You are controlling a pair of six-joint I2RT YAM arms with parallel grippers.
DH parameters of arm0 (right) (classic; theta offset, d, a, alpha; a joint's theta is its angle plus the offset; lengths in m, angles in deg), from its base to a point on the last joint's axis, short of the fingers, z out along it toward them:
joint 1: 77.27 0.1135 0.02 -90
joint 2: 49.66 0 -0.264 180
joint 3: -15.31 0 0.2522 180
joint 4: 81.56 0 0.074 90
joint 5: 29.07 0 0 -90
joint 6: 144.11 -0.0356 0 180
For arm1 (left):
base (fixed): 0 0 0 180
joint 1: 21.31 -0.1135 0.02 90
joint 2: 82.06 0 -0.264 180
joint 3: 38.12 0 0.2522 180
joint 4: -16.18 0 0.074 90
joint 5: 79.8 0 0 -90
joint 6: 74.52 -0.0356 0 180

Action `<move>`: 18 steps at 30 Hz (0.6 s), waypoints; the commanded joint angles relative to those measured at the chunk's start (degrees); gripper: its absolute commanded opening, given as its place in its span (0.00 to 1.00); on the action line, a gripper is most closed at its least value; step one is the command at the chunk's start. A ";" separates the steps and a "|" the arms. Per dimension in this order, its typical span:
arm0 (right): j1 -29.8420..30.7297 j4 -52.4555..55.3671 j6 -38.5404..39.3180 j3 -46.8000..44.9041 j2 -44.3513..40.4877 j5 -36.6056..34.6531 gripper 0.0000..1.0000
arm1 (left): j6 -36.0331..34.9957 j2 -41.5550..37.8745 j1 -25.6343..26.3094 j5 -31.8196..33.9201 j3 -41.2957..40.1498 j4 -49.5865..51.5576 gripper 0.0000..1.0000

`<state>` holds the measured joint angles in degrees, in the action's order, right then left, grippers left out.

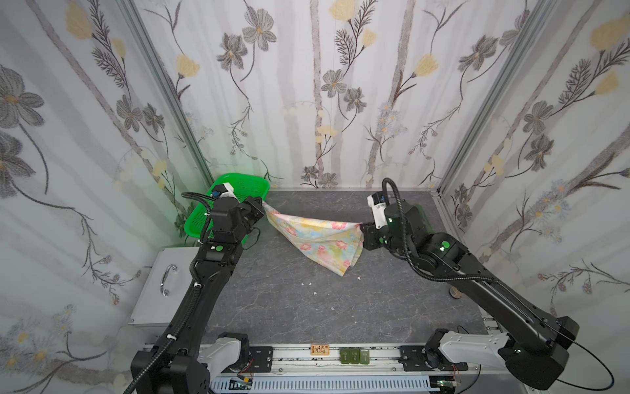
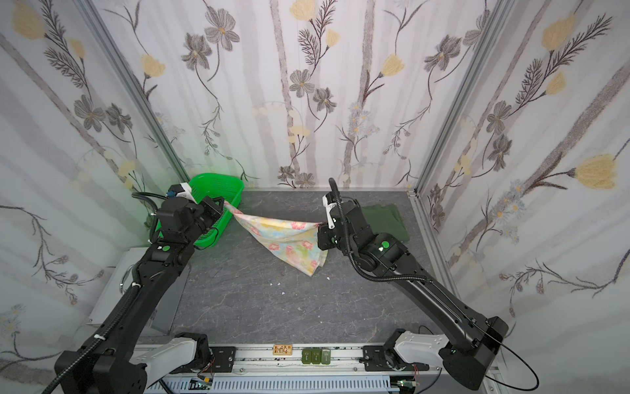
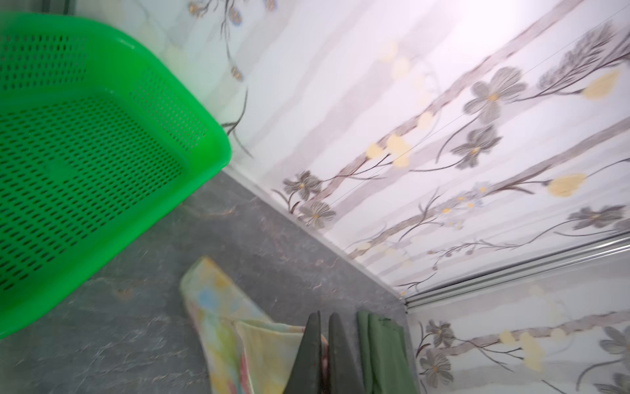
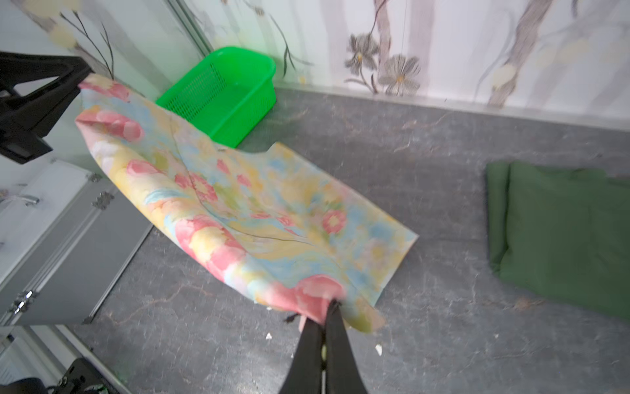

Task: Fold and stack skirts
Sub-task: Flatten out the skirt at the top-center of the table.

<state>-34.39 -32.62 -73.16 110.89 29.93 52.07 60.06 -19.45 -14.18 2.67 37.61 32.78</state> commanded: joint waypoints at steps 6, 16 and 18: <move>-4.42 6.73 10.43 10.83 -1.31 -5.42 0.00 | 1.10 -5.35 -0.16 2.49 9.39 3.76 0.00; -5.18 9.74 10.84 12.67 -5.32 0.53 0.00 | 3.46 -6.69 -0.09 -2.76 11.76 4.73 0.00; -7.68 9.77 11.43 12.62 -3.31 0.59 0.00 | 3.88 -4.54 -0.08 -3.32 11.76 4.72 0.00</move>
<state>-40.08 -24.35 -63.39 123.46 24.73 56.16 62.77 -25.68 -14.11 -2.32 48.94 38.52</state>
